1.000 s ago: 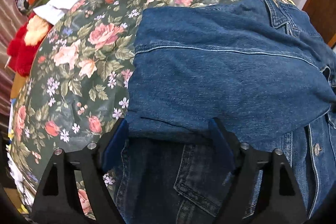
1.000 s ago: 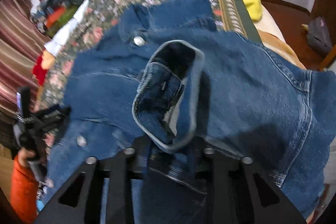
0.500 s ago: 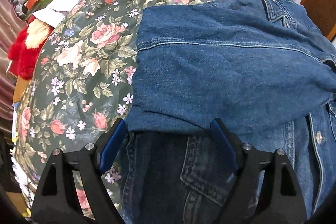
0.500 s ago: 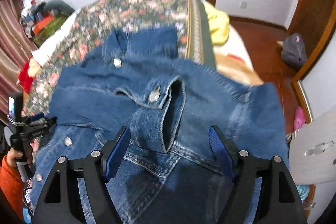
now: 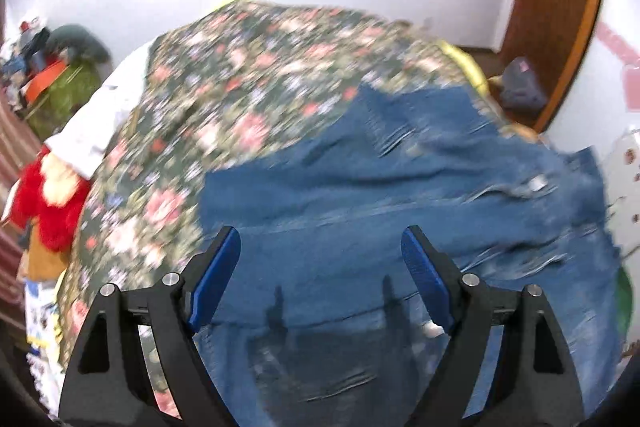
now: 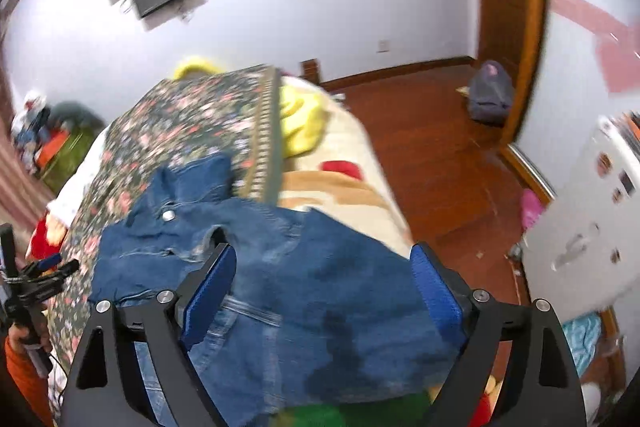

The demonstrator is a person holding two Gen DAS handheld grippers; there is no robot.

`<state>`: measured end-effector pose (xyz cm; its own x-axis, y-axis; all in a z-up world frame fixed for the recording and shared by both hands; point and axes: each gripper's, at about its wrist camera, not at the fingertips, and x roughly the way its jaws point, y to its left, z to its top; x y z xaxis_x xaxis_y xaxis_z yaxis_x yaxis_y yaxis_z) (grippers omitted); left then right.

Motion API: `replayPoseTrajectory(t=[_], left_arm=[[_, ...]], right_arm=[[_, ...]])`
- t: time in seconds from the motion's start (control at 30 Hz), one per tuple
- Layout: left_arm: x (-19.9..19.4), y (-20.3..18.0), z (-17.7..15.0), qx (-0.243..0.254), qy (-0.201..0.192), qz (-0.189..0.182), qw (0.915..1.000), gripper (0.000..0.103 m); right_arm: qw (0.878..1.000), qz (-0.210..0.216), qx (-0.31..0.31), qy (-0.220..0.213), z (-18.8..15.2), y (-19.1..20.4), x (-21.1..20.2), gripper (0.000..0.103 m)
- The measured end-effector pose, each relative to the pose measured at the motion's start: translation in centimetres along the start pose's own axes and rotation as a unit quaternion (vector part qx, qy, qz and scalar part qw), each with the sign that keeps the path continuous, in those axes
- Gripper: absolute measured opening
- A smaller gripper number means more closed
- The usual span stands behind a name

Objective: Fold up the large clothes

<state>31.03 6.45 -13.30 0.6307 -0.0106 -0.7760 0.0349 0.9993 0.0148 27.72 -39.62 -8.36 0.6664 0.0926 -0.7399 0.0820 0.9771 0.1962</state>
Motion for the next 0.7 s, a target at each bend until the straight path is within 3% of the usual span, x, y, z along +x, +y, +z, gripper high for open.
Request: replayPoseTrajectory(t=[0.13,0.23,0.33,0.43,0.5,0.6,0.7], left_arm=[[0.7,-2.9,1.6,0.014,-0.008,-0.021,0.9996,0.087],[2.9,-5.0,2.0,0.018,0.015,-0.041,0.9989,0.087],[5.8,-6.7,1.7,0.021,0.052,-0.052,0.997,0.087],[8.1,-8.2,0.9,0.037,0.079,-0.042,0.9953,0.087],[9.0,-8.8,0.4,0.044,0.089,-0.043,0.9942,0.087],[10.5,-9.5,-0.3,0.052,0.117,-0.047,0.9907,0.087],[10.6,-9.4,-0.3,0.049,0.116,-0.049,0.9908,0.087]], right_arm=[[0.998,0.006,0.054,0.035,-2.6,-3.7,0.6,0.09],[0.994,0.003,0.088,0.068,-5.6,-5.9,1.9,0.09],[0.985,0.008,0.136,0.106,-8.6,-8.1,3.6,0.09],[0.969,0.031,0.198,0.146,-11.4,-10.0,5.4,0.09],[0.962,0.046,0.225,0.151,-12.6,-10.7,6.1,0.09],[0.964,0.045,0.219,0.141,-12.4,-10.5,6.4,0.09],[0.965,0.054,0.212,0.142,-11.6,-10.2,8.0,0.092]])
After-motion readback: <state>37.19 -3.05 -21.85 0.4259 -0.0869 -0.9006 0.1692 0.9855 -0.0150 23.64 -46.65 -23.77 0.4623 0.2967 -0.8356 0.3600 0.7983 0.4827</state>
